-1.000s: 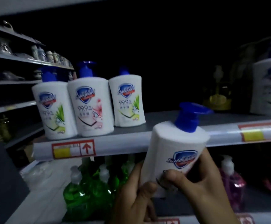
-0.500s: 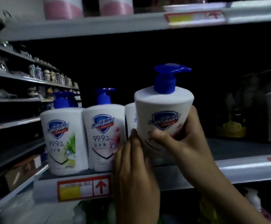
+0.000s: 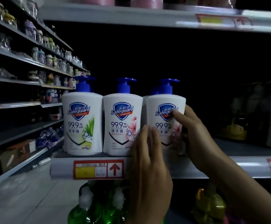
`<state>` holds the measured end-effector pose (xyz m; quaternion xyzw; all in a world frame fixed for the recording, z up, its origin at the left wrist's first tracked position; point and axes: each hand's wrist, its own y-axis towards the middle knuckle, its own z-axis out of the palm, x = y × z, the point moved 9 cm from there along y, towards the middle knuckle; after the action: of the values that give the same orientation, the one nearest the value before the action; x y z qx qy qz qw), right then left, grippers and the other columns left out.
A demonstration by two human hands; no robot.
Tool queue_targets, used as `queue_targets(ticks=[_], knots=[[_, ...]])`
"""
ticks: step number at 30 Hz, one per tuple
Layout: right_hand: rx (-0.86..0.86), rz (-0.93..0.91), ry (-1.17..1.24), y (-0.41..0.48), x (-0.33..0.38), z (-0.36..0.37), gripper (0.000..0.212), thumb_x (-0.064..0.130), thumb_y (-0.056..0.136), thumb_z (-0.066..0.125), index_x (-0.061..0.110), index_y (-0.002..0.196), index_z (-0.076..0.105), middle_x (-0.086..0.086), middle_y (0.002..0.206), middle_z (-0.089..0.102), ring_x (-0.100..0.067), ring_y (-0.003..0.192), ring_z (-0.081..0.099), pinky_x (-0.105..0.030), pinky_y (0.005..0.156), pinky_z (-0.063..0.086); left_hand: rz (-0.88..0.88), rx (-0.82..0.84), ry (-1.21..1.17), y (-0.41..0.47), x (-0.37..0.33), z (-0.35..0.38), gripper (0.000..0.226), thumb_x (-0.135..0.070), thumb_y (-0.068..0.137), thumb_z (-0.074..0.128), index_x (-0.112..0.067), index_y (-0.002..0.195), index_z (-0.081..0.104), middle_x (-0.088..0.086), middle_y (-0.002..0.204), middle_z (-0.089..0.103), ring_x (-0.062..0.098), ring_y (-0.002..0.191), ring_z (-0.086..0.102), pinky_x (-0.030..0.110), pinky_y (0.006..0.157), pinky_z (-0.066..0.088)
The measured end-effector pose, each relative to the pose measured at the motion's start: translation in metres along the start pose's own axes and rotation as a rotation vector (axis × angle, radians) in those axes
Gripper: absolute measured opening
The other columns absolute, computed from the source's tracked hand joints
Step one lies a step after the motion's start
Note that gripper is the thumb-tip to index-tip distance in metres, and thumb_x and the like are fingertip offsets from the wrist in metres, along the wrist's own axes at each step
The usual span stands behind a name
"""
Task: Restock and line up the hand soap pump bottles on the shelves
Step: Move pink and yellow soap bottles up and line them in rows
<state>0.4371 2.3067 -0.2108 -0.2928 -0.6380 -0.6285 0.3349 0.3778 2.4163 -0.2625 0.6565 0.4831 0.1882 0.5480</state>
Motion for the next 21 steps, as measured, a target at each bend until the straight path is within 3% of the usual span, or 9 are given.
queue_targets(ticks=[3, 6, 7, 13, 16, 17, 19, 21], knots=[[-0.017, 0.076, 0.062, 0.003, -0.003, 0.000, 0.034, 0.045, 0.100, 0.038, 0.032, 0.122, 0.060, 0.001, 0.107, 0.073, -0.010, 0.088, 0.072, -0.019, 0.058, 0.056, 0.024, 0.057, 0.010, -0.002, 0.001, 0.005, 0.059, -0.013, 0.086, 0.046, -0.008, 0.144, 0.041, 0.012, 0.149, 0.040, 0.029, 0.134, 0.041, 0.041, 0.101, 0.044], [-0.030, 0.247, 0.222, 0.008, -0.010, 0.005, 0.061, 0.067, 0.093, 0.027, 0.031, 0.091, 0.076, -0.008, 0.097, 0.077, -0.021, 0.088, 0.074, -0.036, 0.069, 0.058, 0.036, 0.060, 0.019, -0.003, 0.000, 0.003, 0.056, -0.017, 0.089, 0.038, -0.009, 0.144, 0.041, 0.011, 0.149, 0.039, 0.028, 0.135, 0.040, 0.040, 0.103, 0.042], [-0.064, 0.295, 0.218, 0.012, -0.014, 0.003, 0.067, 0.070, 0.092, 0.025, 0.026, 0.089, 0.076, -0.011, 0.096, 0.076, -0.024, 0.088, 0.074, -0.038, 0.072, 0.056, 0.043, 0.061, 0.020, -0.003, 0.000, 0.003, 0.056, -0.017, 0.089, 0.038, -0.009, 0.144, 0.040, 0.010, 0.149, 0.039, 0.028, 0.135, 0.039, 0.040, 0.103, 0.042], [-0.091, 0.370, 0.109, 0.022, -0.028, 0.006, 0.070, 0.067, 0.094, 0.026, 0.014, 0.096, 0.072, -0.014, 0.088, 0.076, -0.022, 0.073, 0.075, -0.033, 0.062, 0.058, 0.042, 0.116, 0.008, -0.004, 0.001, 0.004, 0.069, -0.010, 0.077, 0.067, -0.009, 0.142, 0.044, 0.012, 0.148, 0.041, 0.029, 0.135, 0.040, 0.041, 0.102, 0.043], [-0.102, 0.357, 0.089, 0.021, -0.027, 0.007, 0.074, 0.064, 0.095, 0.028, 0.004, 0.109, 0.068, -0.025, 0.108, 0.069, -0.037, 0.099, 0.069, -0.047, 0.088, 0.055, 0.059, 0.097, -0.002, -0.004, 0.002, 0.003, 0.073, -0.011, 0.074, 0.072, -0.010, 0.141, 0.045, 0.011, 0.147, 0.042, 0.027, 0.134, 0.040, 0.038, 0.103, 0.037], [-0.097, 0.356, 0.088, 0.021, -0.026, 0.007, 0.071, 0.063, 0.096, 0.028, 0.006, 0.108, 0.069, -0.024, 0.105, 0.071, -0.038, 0.102, 0.068, -0.047, 0.090, 0.054, 0.069, 0.087, -0.009, -0.005, 0.002, 0.003, 0.072, -0.010, 0.075, 0.072, -0.010, 0.142, 0.045, 0.011, 0.147, 0.042, 0.027, 0.135, 0.038, 0.038, 0.103, 0.035], [-0.052, 0.350, 0.088, 0.019, -0.024, 0.011, 0.065, 0.059, 0.098, 0.028, 0.011, 0.101, 0.071, -0.015, 0.091, 0.076, -0.030, 0.090, 0.072, -0.037, 0.079, 0.058, 0.090, 0.070, -0.020, -0.005, 0.002, 0.002, 0.067, -0.010, 0.080, 0.066, -0.009, 0.143, 0.042, 0.012, 0.149, 0.038, 0.027, 0.136, 0.035, 0.037, 0.104, 0.034], [-0.014, 0.342, 0.153, 0.012, -0.017, 0.015, 0.059, 0.052, 0.100, 0.028, 0.010, 0.093, 0.069, -0.009, 0.072, 0.075, -0.017, 0.066, 0.072, -0.024, 0.057, 0.056, 0.115, 0.036, -0.038, -0.007, -0.001, -0.003, 0.056, -0.013, 0.087, 0.053, -0.008, 0.142, 0.043, 0.013, 0.149, 0.037, 0.029, 0.135, 0.035, 0.038, 0.105, 0.034]])
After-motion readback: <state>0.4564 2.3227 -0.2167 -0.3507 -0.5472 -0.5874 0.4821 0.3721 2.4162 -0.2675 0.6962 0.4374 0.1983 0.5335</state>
